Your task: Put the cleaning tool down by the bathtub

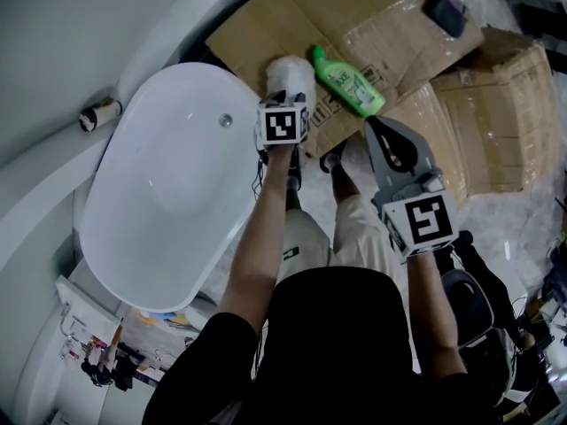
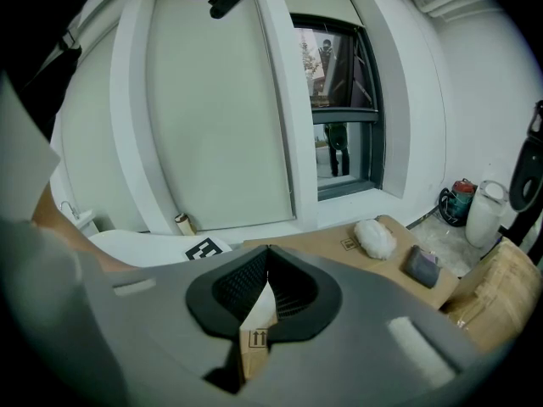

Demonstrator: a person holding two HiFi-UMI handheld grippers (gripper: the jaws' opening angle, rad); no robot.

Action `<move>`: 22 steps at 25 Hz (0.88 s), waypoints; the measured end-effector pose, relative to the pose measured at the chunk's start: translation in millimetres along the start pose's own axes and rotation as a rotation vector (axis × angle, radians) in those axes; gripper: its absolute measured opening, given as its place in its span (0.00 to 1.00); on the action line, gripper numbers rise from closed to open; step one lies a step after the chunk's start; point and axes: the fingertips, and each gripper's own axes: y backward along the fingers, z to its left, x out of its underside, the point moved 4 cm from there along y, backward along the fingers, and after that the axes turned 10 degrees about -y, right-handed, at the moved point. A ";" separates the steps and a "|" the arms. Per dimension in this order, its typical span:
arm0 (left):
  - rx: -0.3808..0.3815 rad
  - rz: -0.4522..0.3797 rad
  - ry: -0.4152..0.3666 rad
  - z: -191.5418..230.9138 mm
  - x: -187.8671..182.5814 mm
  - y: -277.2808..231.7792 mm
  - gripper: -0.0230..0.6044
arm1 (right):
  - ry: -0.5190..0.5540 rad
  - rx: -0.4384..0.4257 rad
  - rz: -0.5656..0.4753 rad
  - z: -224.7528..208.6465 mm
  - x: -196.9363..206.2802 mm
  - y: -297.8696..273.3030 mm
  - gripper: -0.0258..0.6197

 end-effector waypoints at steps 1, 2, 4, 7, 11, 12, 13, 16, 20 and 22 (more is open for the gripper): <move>0.001 -0.001 -0.004 -0.4 -0.9 0.8 0.29 | -0.001 0.002 -0.001 0.3 -0.8 0.6 0.05; 0.005 -0.003 -0.007 -1.2 -2.1 1.7 0.29 | -0.001 0.005 -0.003 0.6 -1.8 1.2 0.05; 0.014 -0.009 -0.009 -3.2 -4.0 3.8 0.29 | 0.000 0.008 -0.010 1.9 -3.5 2.9 0.05; 0.014 -0.007 -0.019 -2.5 -4.2 8.8 0.29 | 0.000 0.015 -0.016 5.1 -4.4 6.3 0.05; 0.024 -0.019 -0.046 -4.5 -7.3 17.0 0.29 | 0.000 0.029 -0.029 10.3 -6.8 11.1 0.05; 0.030 -0.022 -0.048 -5.8 -7.7 18.9 0.29 | -0.001 0.033 -0.032 11.8 -7.6 12.5 0.05; 0.034 -0.023 -0.051 -6.7 -7.8 21.1 0.29 | -0.001 0.037 -0.036 13.5 -8.6 14.1 0.05; 0.034 -0.025 -0.070 -6.7 -8.0 29.4 0.29 | 0.000 0.051 -0.052 20.1 -12.0 19.5 0.05; 0.044 -0.037 -0.099 -6.5 -9.6 43.1 0.29 | -0.001 0.076 -0.072 30.5 -16.4 28.1 0.05; 0.049 -0.041 -0.114 -6.3 -8.6 51.1 0.29 | -0.001 0.090 -0.081 37.2 -17.6 33.6 0.05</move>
